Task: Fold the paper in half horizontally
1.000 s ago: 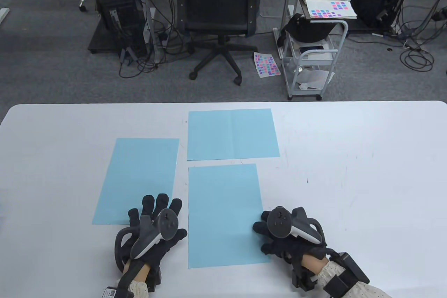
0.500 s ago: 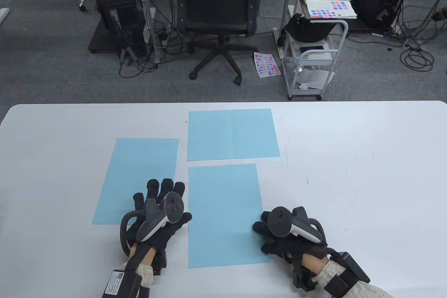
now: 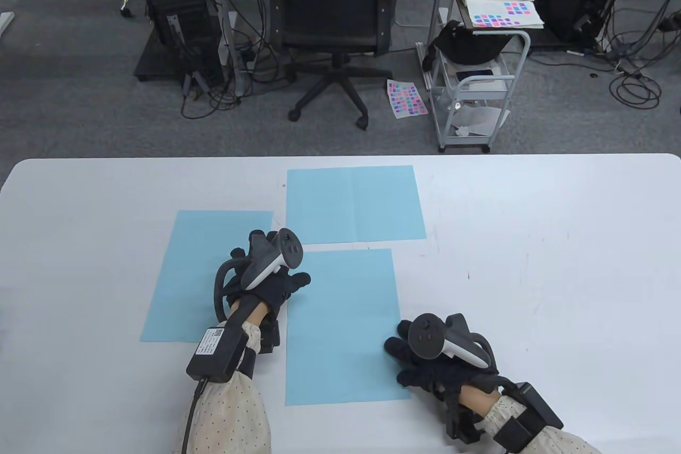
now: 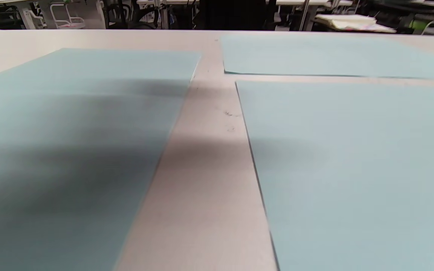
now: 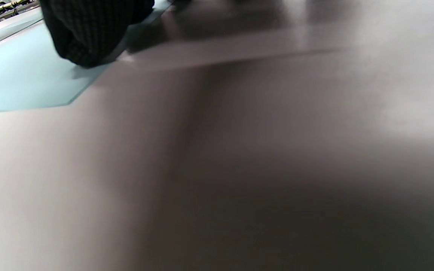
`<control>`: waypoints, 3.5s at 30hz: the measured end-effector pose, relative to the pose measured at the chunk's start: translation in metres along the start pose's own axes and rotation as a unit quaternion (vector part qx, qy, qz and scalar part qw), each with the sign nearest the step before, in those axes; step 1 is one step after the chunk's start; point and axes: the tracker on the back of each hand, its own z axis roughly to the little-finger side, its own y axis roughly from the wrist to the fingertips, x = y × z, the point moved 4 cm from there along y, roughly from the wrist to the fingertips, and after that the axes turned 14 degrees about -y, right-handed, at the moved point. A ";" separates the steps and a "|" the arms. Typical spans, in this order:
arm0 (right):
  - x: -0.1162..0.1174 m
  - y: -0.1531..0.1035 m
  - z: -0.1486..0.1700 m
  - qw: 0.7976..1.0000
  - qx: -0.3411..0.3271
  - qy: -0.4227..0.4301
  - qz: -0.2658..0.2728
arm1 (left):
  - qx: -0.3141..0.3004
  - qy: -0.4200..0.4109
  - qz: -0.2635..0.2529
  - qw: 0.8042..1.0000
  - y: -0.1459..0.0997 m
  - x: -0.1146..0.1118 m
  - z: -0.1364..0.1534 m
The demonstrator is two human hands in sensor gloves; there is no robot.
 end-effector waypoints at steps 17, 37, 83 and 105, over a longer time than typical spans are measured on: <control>0.000 0.001 0.000 1.000 -0.004 0.004 -0.004 | 0.087 0.045 0.077 0.992 0.056 -0.055 0.011; 0.000 0.001 0.000 1.000 -0.004 0.003 -0.005 | 0.034 -0.005 0.035 0.999 0.036 -0.026 -0.005; 0.004 0.000 -0.002 1.000 0.016 -0.001 -0.010 | -0.120 -0.086 0.018 0.989 -0.080 -0.053 0.036; 0.004 0.000 -0.001 1.000 0.016 0.000 -0.011 | -0.163 0.067 0.020 0.984 -0.098 -0.084 0.025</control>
